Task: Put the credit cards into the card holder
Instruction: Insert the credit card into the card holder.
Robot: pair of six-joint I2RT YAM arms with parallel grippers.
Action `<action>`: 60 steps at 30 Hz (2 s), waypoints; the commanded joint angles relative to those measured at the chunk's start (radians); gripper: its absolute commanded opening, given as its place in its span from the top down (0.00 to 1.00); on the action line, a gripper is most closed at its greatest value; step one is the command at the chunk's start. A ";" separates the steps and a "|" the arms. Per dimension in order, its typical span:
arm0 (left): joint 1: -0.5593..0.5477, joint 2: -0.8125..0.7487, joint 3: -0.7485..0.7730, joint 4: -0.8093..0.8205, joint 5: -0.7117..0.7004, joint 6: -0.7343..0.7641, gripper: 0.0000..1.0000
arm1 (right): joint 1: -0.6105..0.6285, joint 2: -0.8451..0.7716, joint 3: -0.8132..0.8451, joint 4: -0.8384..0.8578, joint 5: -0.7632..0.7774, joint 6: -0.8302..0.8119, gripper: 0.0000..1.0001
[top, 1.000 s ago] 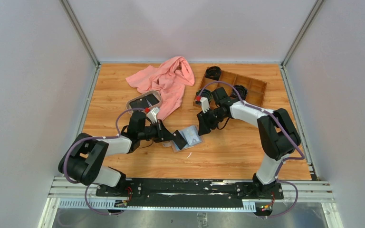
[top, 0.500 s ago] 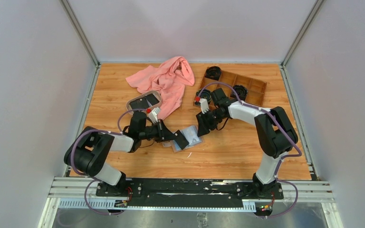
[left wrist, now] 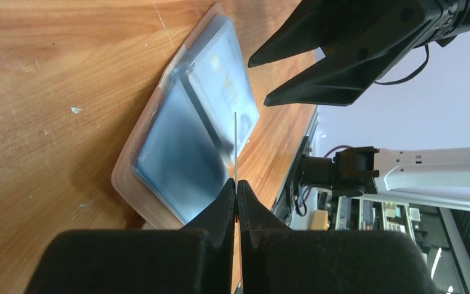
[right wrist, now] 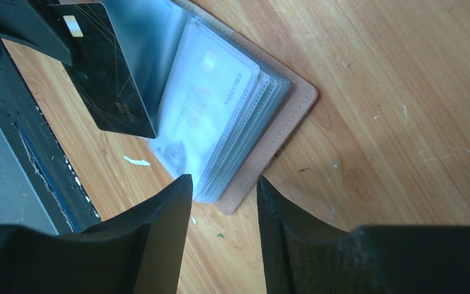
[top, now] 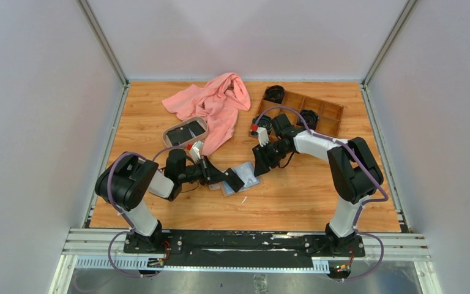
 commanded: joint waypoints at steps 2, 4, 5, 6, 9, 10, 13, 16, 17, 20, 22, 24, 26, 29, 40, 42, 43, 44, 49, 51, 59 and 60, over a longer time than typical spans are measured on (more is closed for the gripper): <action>0.009 -0.069 -0.003 -0.097 -0.027 0.064 1.00 | 0.013 0.008 0.021 -0.006 -0.020 0.007 0.53; 0.010 -0.109 0.003 -0.164 -0.036 0.101 1.00 | 0.014 0.008 0.022 -0.007 -0.021 0.007 0.53; 0.009 -0.119 0.006 -0.182 -0.037 0.107 1.00 | 0.014 0.008 0.022 -0.008 -0.021 0.007 0.53; 0.010 -0.124 0.007 -0.189 -0.036 0.107 1.00 | 0.013 0.007 0.022 -0.008 -0.021 0.007 0.53; 0.009 -0.108 0.011 -0.190 -0.031 0.106 1.00 | 0.016 0.006 0.022 -0.008 -0.020 0.007 0.53; 0.010 -0.101 0.013 -0.190 -0.031 0.108 1.00 | 0.015 0.007 0.022 -0.009 -0.020 0.007 0.53; 0.010 -0.088 0.014 -0.190 -0.032 0.111 1.00 | 0.016 0.004 0.022 -0.009 -0.020 0.007 0.53; 0.009 -0.085 0.013 -0.190 -0.038 0.110 1.00 | 0.015 0.003 0.022 -0.009 -0.020 0.007 0.53; 0.010 -0.083 0.014 -0.190 -0.038 0.110 1.00 | 0.015 0.002 0.022 -0.009 -0.021 0.007 0.53; 0.010 -0.071 0.020 -0.189 -0.038 0.109 1.00 | 0.015 0.003 0.022 -0.010 -0.021 0.007 0.53; 0.010 -0.063 0.025 -0.190 -0.037 0.109 1.00 | 0.015 0.004 0.022 -0.011 -0.021 0.007 0.53; 0.010 -0.062 0.024 -0.182 -0.032 0.105 1.00 | 0.016 0.003 0.023 -0.011 -0.023 0.007 0.53; 0.010 -0.065 0.015 -0.135 -0.017 0.075 1.00 | 0.016 0.004 0.024 -0.011 -0.024 0.006 0.53; 0.010 -0.072 -0.004 -0.059 -0.002 0.025 1.00 | 0.016 0.005 0.024 -0.012 -0.025 0.006 0.53; 0.010 -0.017 0.012 -0.055 -0.017 0.031 1.00 | 0.016 0.002 0.025 -0.015 -0.027 0.004 0.53; 0.010 -0.008 0.014 -0.056 -0.019 0.035 1.00 | 0.017 0.001 0.026 -0.016 -0.029 0.004 0.53; 0.010 -0.004 0.014 -0.059 -0.021 0.038 1.00 | 0.016 0.001 0.026 -0.016 -0.029 0.004 0.53; 0.010 -0.004 0.014 -0.063 -0.023 0.040 1.00 | 0.017 0.002 0.026 -0.017 -0.030 0.004 0.53; 0.010 -0.007 0.019 -0.102 -0.035 0.060 1.00 | 0.019 0.002 0.027 -0.017 -0.030 0.004 0.53; 0.010 -0.014 0.022 -0.121 -0.041 0.069 1.00 | 0.019 0.002 0.027 -0.017 -0.030 0.004 0.53; 0.010 0.016 0.029 -0.130 -0.058 0.067 1.00 | 0.035 0.009 0.027 -0.015 -0.014 0.007 0.53; 0.011 0.020 0.030 -0.130 -0.059 0.065 1.00 | 0.035 0.010 0.027 -0.015 -0.012 0.008 0.53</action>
